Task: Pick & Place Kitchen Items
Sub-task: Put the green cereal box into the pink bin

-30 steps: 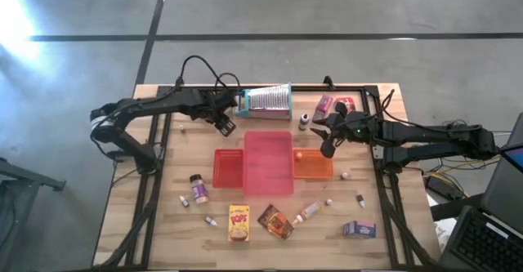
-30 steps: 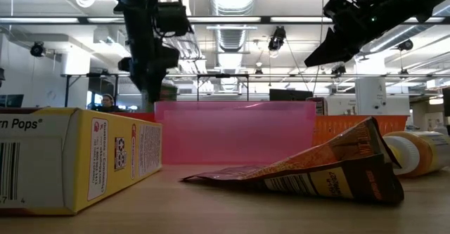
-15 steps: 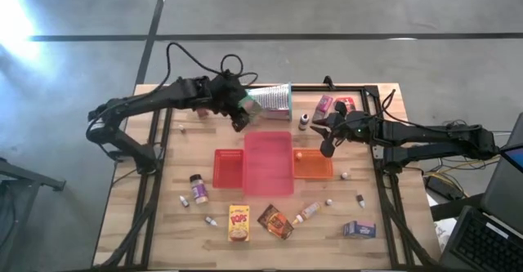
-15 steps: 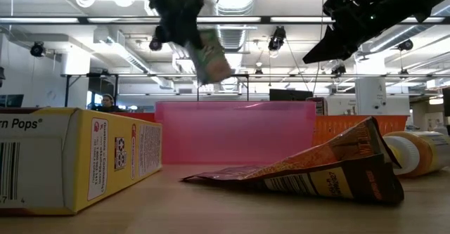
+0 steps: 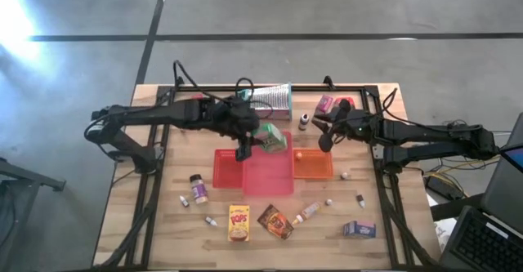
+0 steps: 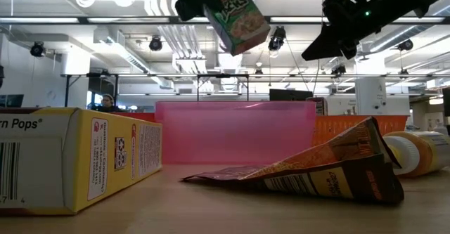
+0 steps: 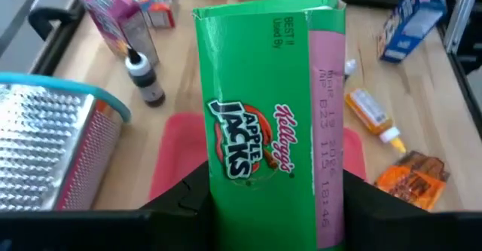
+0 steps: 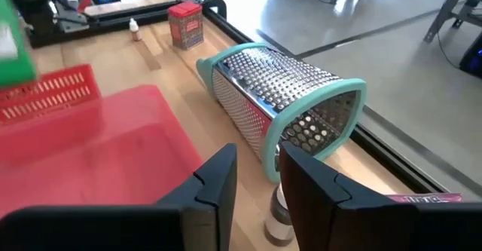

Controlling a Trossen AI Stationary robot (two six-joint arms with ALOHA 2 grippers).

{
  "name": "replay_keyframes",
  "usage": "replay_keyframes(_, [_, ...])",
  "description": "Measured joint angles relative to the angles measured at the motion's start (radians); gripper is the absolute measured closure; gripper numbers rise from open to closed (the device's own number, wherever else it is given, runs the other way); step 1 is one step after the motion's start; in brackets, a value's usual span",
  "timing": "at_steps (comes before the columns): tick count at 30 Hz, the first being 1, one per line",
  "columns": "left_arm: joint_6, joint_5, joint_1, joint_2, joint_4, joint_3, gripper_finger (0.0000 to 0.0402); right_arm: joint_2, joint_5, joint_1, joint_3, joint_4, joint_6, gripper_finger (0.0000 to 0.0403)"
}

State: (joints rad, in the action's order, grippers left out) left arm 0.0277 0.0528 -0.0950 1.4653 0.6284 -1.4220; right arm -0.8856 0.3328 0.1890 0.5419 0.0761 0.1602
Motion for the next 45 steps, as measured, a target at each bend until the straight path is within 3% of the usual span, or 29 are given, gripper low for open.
replay_keyframes(5, [-0.025, -0.007, 0.003, 0.033, 0.065, 0.0, 0.0241, 0.0, 0.002, 0.0, 0.004, 0.001, 0.016, 0.0296])
replay_keyframes(10, [-0.095, -0.1, -0.007, 0.081, 0.113, -0.002, 0.0241, 0.0, 0.009, 0.021, 0.004, 0.001, 0.016, 0.0302])
replay_keyframes(22, [-0.217, -0.108, -0.056, 0.191, 0.118, 0.002, 0.0241, 0.0, 0.01, 0.044, 0.004, 0.025, 0.02, 0.0325])
replay_keyframes(32, [-0.245, -0.216, -0.058, 0.249, 0.176, 0.003, 0.0241, 0.0, 0.008, 0.044, 0.004, 0.04, 0.016, 0.0294])
replay_keyframes(45, [-0.259, -0.177, -0.094, 0.253, 0.117, 0.099, 0.0241, 0.0, 0.008, 0.044, 0.004, 0.051, 0.02, 0.0263])
